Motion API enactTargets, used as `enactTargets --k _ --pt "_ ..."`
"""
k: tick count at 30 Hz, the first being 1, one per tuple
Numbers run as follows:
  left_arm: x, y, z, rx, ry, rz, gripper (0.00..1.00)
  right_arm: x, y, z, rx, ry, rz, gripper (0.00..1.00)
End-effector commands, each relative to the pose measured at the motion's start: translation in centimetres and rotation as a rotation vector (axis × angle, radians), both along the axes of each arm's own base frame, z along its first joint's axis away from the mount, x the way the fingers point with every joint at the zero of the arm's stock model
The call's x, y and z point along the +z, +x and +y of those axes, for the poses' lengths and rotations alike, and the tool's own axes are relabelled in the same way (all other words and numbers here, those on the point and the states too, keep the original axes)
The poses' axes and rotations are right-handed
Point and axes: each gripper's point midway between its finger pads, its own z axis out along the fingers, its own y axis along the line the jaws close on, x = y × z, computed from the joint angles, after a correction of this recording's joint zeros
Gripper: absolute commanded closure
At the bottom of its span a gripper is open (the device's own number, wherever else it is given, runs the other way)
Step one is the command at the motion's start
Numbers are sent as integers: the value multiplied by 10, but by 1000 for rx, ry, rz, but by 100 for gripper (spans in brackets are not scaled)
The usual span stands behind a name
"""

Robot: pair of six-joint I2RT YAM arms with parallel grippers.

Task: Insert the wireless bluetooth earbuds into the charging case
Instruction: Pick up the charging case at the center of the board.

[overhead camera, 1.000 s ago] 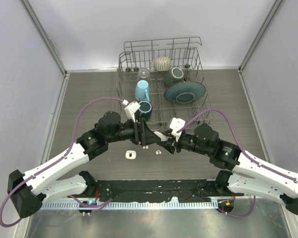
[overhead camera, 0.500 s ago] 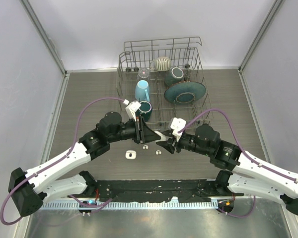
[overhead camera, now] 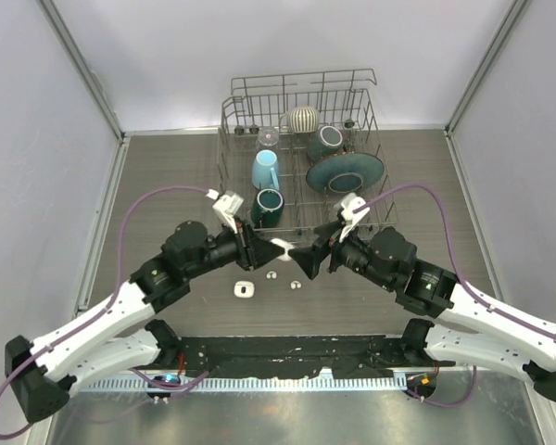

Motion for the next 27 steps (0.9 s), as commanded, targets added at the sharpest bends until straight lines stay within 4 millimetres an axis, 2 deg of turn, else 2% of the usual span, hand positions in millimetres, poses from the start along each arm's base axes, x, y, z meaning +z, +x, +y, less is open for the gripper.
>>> enactTargets --k 1,2,3,4,5,8,10,12,13,16,21,26,27 --pt "45 18 36 168 -53 -316 100 57 18 -12 -228 304 184 3" --pt "49 20 42 188 -52 -372 100 62 24 -16 -266 337 209 2" --pt "42 21 46 210 -48 -395 100 64 23 -13 -254 352 234 2" --pt "59 19 55 237 -98 -458 100 64 23 -7 -256 395 301 2" --pt "54 18 57 239 -93 -495 100 69 24 -6 -266 430 334 2" --pt "66 18 69 292 -140 -565 100 78 18 9 -220 535 449 2" --pt "71 14 69 277 -156 -638 100 89 14 16 -174 601 481 2" --pt "75 13 71 286 -184 -667 100 90 12 20 -169 680 566 2" --pt "76 11 70 275 -189 -678 100 99 12 23 -148 731 583 2" --pt "80 7 65 241 -202 -709 100 103 11 32 -131 792 672 2" --pt "92 3 65 234 -247 -755 100 93 14 45 -157 873 881 5" --pt "98 2 67 240 -257 -763 100 86 10 60 -123 878 982 7" --pt "98 2 67 241 -260 -760 100 91 9 63 -93 895 986 7"
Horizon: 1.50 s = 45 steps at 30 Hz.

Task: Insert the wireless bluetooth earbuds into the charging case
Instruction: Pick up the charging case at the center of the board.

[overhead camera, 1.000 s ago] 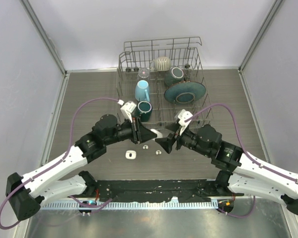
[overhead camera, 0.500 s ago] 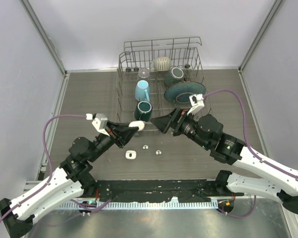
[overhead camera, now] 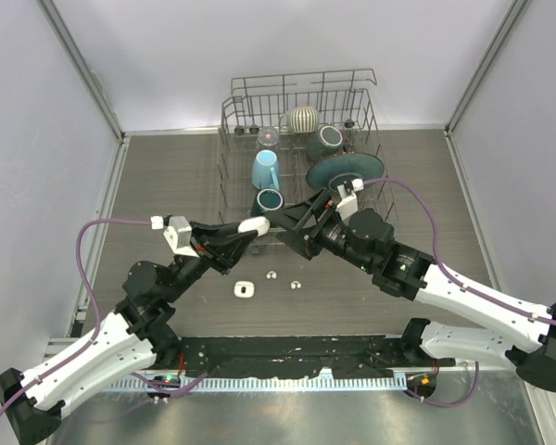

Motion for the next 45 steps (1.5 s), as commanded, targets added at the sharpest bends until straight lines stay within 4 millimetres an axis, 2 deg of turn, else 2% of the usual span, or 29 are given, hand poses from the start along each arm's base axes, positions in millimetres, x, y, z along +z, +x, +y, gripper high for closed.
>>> enactTargets --k 1,5,9,12,15,20,25,29,32,33,40,41,45 --pt "28 -6 5 -3 -65 -84 100 30 -6 11 53 185 68 8" --pt "27 -5 4 -1 -67 -76 100 22 -6 20 78 211 116 11" --pt "27 -5 4 -6 -71 -71 100 22 -9 29 120 249 134 14" --pt "28 -5 5 -2 -73 -74 100 20 -10 32 138 255 150 22" --pt "27 -5 4 -7 -72 -73 100 22 -10 35 149 271 148 34" --pt "27 -7 1 -22 -67 -75 100 24 -10 35 148 291 144 39" --pt "27 -8 -2 -39 -63 -75 100 26 -10 36 153 304 136 56" --pt "26 -10 -5 -57 -57 -76 100 23 -9 35 147 310 137 61" --pt "27 -12 -5 -69 -58 -81 100 25 -9 34 142 315 133 56" --pt "27 -13 -5 -71 -59 -81 100 25 -9 33 141 317 133 49" --pt "27 -15 -5 -78 -58 -84 100 25 -7 30 123 324 125 46" --pt "27 -17 -6 -89 -56 -88 100 26 -7 29 124 327 124 42" --pt "25 -17 -9 -102 -47 -81 100 26 -6 29 123 334 128 38"
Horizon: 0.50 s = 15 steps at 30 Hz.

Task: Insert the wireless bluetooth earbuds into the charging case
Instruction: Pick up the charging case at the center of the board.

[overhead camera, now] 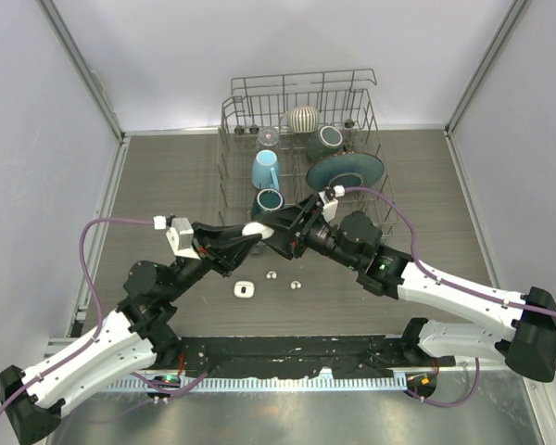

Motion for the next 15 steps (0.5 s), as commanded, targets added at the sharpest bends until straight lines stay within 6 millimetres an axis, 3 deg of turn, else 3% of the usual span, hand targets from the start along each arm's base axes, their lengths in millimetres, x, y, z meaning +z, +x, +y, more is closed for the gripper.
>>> enactTargets --k 1,8,10,13,15 --pt "18 -10 -2 -46 -37 -43 100 19 1 -6 -20 63 -30 39" --pt "16 -4 4 -3 -42 -39 100 22 -1 -10 -27 67 -40 51" --pt "16 -2 7 18 -49 -33 100 23 -2 -12 -25 68 -44 48" --pt "14 1 10 42 -53 -27 100 22 -4 -13 -22 64 -40 30" --pt "15 2 11 49 -56 -32 100 22 -5 -14 -18 63 -41 27"
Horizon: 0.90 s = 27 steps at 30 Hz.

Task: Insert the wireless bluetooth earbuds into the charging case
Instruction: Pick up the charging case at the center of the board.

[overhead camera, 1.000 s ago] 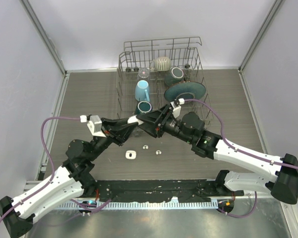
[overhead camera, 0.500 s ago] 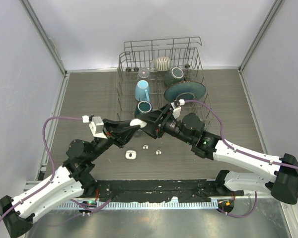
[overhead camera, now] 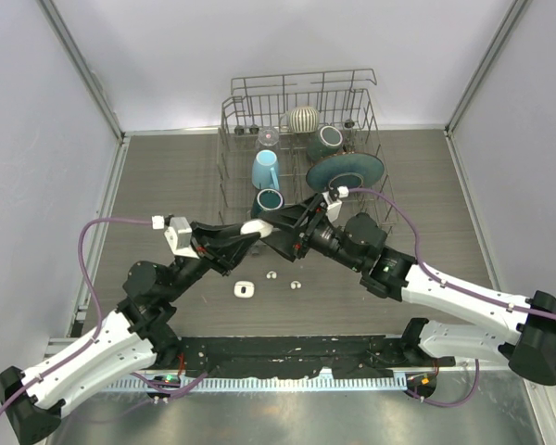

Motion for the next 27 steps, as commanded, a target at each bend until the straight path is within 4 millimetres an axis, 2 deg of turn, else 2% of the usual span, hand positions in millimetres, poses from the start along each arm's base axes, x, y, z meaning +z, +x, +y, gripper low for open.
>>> enactTargets --k 1,3,7,20,23,27 --pt "13 3 10 51 -48 -34 100 20 -4 -8 -8 46 -40 27" --pt "13 4 10 53 -48 -33 100 19 -4 -8 -8 45 -39 27" --pt "12 4 8 46 -42 -33 100 19 -5 -7 1 48 -40 35" --pt "13 -2 1 -2 -32 -31 100 24 -7 0 40 76 -44 39" --pt "14 -2 1 -6 -32 -33 100 23 -7 1 41 76 -41 44" --pt "15 -3 1 -9 -32 -35 100 24 -8 -1 37 79 -44 57"
